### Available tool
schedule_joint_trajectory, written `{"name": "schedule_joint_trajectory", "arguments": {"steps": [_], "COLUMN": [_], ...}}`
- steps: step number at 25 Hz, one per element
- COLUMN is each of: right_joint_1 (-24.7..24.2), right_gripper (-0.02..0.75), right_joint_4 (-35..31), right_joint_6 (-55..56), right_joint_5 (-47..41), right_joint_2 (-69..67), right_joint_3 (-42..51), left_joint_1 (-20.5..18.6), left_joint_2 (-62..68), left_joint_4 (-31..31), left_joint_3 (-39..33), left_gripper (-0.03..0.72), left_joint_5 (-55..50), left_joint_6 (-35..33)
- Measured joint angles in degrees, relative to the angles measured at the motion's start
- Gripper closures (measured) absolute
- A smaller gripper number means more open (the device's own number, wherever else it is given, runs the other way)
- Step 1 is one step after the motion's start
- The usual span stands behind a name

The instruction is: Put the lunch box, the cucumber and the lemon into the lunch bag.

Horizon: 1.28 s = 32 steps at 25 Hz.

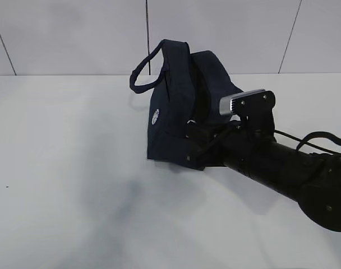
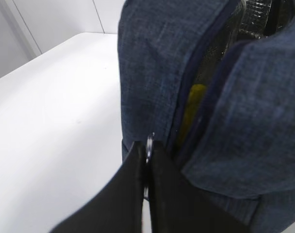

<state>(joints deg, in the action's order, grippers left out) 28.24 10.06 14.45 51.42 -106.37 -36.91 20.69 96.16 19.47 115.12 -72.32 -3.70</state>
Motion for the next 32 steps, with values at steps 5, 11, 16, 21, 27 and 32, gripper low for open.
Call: {"name": "schedule_joint_trajectory", "arguments": {"steps": [5, 11, 16, 21, 27, 32], "right_joint_1": [0.0, 0.0, 0.0, 0.0, 0.0, 0.0], "right_gripper": [0.738, 0.738, 0.738, 0.738, 0.738, 0.738], "right_joint_4": [0.0, -0.6, -1.1, -1.3, -1.3, -1.3], "right_joint_6": [-2.0, -3.6, -4.6, -4.9, -5.9, -8.7], "right_joint_5": [-3.5, -4.4, -6.0, -6.4, -7.6, -10.6], "right_joint_2": [1.3, 1.8, 3.0, 3.5, 3.6, 5.9], "right_joint_3": [0.0, -0.3, -1.0, -2.4, -4.0, -5.0], "left_joint_1": [0.0, 0.0, 0.0, 0.0, 0.0, 0.0], "left_joint_2": [0.5, 0.5, 0.5, 0.5, 0.5, 0.9], "left_joint_4": [0.0, 0.0, 0.0, 0.0, -0.3, -0.4], "left_joint_3": [-7.2, -12.7, -15.5, -16.1, -16.1, -16.1], "left_gripper": [0.464, 0.464, 0.464, 0.464, 0.464, 0.464], "left_joint_5": [0.0, 0.1, 0.3, 0.4, 0.5, 0.5], "left_joint_6": [0.0, 0.0, 0.0, -1.2, -3.2, -4.4]}}
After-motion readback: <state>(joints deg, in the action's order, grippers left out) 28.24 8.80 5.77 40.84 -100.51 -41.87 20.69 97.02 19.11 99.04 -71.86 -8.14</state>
